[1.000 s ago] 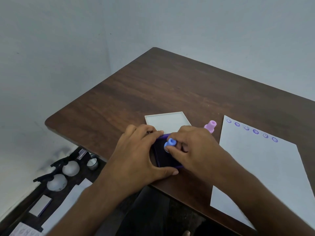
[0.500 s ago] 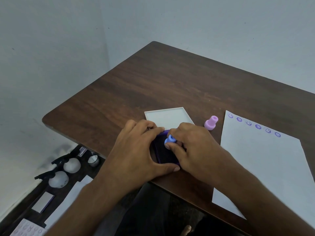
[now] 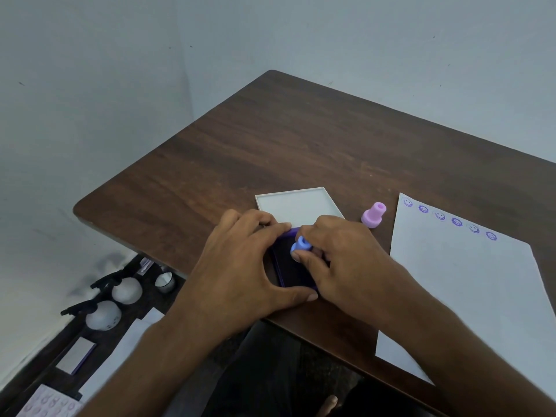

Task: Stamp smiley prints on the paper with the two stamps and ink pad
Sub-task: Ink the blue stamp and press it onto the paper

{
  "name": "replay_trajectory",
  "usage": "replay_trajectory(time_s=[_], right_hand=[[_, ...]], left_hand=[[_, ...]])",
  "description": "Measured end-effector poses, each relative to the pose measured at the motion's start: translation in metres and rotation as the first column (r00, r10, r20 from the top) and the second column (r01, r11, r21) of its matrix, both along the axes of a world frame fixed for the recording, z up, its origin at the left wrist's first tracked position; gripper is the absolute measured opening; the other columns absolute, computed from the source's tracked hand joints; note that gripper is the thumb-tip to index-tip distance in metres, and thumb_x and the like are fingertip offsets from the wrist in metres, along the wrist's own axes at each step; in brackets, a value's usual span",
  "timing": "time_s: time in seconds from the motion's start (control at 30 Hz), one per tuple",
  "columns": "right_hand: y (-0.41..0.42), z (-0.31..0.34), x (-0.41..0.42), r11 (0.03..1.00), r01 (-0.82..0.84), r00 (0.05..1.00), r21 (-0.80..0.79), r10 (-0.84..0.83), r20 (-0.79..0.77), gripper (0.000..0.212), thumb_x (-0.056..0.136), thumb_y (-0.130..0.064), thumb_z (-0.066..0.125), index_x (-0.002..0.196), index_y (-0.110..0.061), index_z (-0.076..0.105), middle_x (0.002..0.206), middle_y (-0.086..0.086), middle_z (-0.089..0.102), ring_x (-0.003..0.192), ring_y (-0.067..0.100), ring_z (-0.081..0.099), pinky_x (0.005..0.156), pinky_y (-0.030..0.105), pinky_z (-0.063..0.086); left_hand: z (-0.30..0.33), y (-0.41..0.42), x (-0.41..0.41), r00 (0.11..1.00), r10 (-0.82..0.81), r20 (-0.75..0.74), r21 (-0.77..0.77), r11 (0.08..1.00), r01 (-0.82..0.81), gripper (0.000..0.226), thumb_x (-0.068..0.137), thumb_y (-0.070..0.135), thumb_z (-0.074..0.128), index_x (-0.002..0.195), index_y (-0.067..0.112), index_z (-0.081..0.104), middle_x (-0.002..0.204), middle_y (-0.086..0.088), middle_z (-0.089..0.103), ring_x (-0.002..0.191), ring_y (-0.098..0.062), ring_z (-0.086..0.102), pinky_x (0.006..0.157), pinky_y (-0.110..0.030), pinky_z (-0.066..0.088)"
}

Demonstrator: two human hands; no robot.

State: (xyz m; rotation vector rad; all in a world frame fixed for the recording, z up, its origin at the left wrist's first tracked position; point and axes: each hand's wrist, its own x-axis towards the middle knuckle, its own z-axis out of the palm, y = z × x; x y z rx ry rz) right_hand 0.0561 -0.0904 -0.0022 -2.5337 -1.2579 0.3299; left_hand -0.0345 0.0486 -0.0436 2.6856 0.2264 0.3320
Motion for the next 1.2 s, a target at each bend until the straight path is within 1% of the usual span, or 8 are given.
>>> replay_trajectory(time_s=[0.53,0.67,0.73,0.83,0.93,1.0,1.1,1.2], right_hand=[[0.001,0.004,-0.002,0.996,-0.018,1.0,-0.089,0.018,0.004,0.04,0.097,-0.032,0.048,0.133,-0.016,0.048,0.125,0.003,0.055,0.094,0.008,0.04,0.08,0.017,0.028],[0.003,0.009,-0.001,0.984,-0.009,0.999,-0.18,0.002,-0.035,0.042,0.095,-0.026,0.052,0.134,-0.011,0.046,0.131,0.007,0.051,0.117,0.021,0.048,0.1,0.031,0.036],[0.001,0.007,0.002,0.996,-0.003,0.997,-0.091,-0.004,-0.074,0.035,0.093,-0.019,0.056,0.126,-0.009,0.053,0.119,0.009,0.054,0.105,0.023,0.053,0.089,0.035,0.044],[-0.008,0.004,0.002,0.995,0.055,0.993,0.081,-0.046,-0.112,0.022,0.091,-0.02,0.059,0.111,-0.015,0.065,0.1,0.001,0.058,0.086,0.012,0.055,0.069,0.013,0.037],[-0.02,0.01,0.002,0.946,0.16,0.979,0.283,-0.114,-0.17,0.017,0.09,-0.026,0.062,0.101,-0.016,0.07,0.089,-0.004,0.064,0.081,0.009,0.058,0.071,0.012,0.037],[-0.035,0.02,0.007,0.886,0.24,0.962,0.397,-0.163,-0.218,0.02,0.086,-0.027,0.068,0.102,-0.017,0.073,0.091,-0.001,0.071,0.083,0.012,0.064,0.077,0.012,0.046],[-0.069,0.035,0.017,0.736,0.345,0.931,0.582,-0.192,-0.31,0.02,0.077,-0.017,0.077,0.097,-0.017,0.076,0.084,0.005,0.076,0.077,0.021,0.071,0.077,0.038,0.059],[-0.111,0.047,0.033,0.634,0.402,0.915,0.66,-0.257,-0.31,0.017,0.074,-0.01,0.079,0.091,-0.012,0.078,0.083,0.005,0.078,0.077,0.019,0.073,0.073,0.035,0.059]], left_hand=[[0.003,-0.001,0.0,1.0,-0.01,-0.014,0.04,0.999,0.011,0.098,0.051,0.089,0.045,0.129,0.03,0.057,0.116,0.011,0.056,0.099,-0.006,0.038,0.08,-0.024,0.037],[0.008,-0.003,0.001,0.999,-0.011,-0.032,0.077,0.997,0.013,0.097,0.051,0.089,0.047,0.128,0.031,0.057,0.117,0.013,0.056,0.1,-0.008,0.042,0.081,-0.024,0.039],[0.008,-0.003,0.001,0.999,-0.007,-0.049,0.105,0.994,0.012,0.098,0.05,0.091,0.046,0.128,0.033,0.057,0.118,0.012,0.056,0.101,-0.009,0.043,0.081,-0.023,0.036],[0.004,-0.001,0.004,0.998,0.001,-0.07,0.134,0.991,0.008,0.105,0.046,0.095,0.04,0.128,0.031,0.057,0.121,0.007,0.057,0.104,-0.01,0.042,0.081,-0.025,0.034],[0.006,-0.002,0.004,0.992,0.042,-0.12,0.111,0.993,-0.029,0.129,0.032,0.103,0.029,0.14,0.033,0.044,0.134,0.002,0.044,0.116,-0.015,0.037,0.09,-0.031,0.039],[0.015,-0.007,0.007,0.992,0.048,-0.12,0.078,0.996,-0.039,0.132,0.027,0.103,0.032,0.143,0.039,0.036,0.139,0.003,0.038,0.119,-0.013,0.034,0.095,-0.034,0.039],[0.033,-0.019,0.017,0.996,-0.082,0.021,0.003,0.997,0.082,0.089,0.047,0.092,0.047,0.125,0.048,0.051,0.114,0.026,0.047,0.096,0.009,0.037,0.08,-0.018,0.037],[0.056,-0.044,0.041,0.951,-0.259,0.168,0.017,0.965,0.26,0.03,0.076,0.066,0.059,0.101,0.05,0.06,0.095,0.036,0.051,0.093,0.016,0.047,0.071,-0.01,0.04]])
